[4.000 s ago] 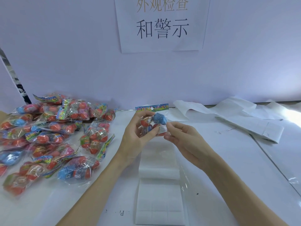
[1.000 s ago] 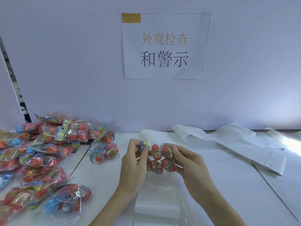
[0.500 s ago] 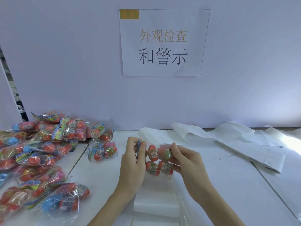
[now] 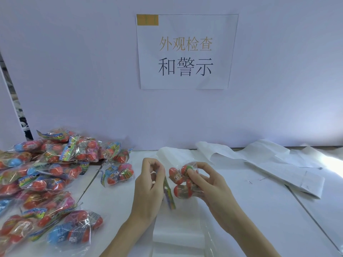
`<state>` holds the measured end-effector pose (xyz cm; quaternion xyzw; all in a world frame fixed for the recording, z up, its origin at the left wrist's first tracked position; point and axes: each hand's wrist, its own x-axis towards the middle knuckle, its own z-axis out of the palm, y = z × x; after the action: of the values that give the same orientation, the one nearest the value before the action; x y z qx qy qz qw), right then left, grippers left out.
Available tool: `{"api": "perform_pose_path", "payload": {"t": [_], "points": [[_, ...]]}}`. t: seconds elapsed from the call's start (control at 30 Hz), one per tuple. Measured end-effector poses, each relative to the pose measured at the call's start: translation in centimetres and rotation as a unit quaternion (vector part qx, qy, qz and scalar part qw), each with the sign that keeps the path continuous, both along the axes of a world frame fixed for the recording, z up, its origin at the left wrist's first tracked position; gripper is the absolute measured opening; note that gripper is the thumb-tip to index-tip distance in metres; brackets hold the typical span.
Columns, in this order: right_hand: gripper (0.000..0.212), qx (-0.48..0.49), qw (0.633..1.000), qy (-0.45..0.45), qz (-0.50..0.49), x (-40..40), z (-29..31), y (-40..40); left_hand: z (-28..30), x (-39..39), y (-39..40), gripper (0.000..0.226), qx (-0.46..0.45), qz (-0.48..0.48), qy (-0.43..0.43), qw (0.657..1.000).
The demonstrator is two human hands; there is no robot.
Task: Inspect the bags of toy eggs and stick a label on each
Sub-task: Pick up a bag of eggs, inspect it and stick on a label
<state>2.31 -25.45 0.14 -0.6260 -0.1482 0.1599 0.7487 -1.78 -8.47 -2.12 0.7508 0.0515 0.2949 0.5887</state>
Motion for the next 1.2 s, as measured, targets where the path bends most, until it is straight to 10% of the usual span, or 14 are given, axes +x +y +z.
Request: {"api": "perform_pose_path", "payload": {"t": [0.8, 1.2], "points": [[0.041, -0.055, 0.997, -0.041, -0.042, -0.11, 0.27, 0.16, 0.63, 0.07, 0.07, 0.018, -0.102, -0.066, 0.042, 0.992], [0.014, -0.047, 0.998, -0.021, -0.046, 0.03, 0.20, -0.05, 0.97, 0.03, 0.20, 0.019, -0.141, -0.082, 0.040, 0.986]]}}
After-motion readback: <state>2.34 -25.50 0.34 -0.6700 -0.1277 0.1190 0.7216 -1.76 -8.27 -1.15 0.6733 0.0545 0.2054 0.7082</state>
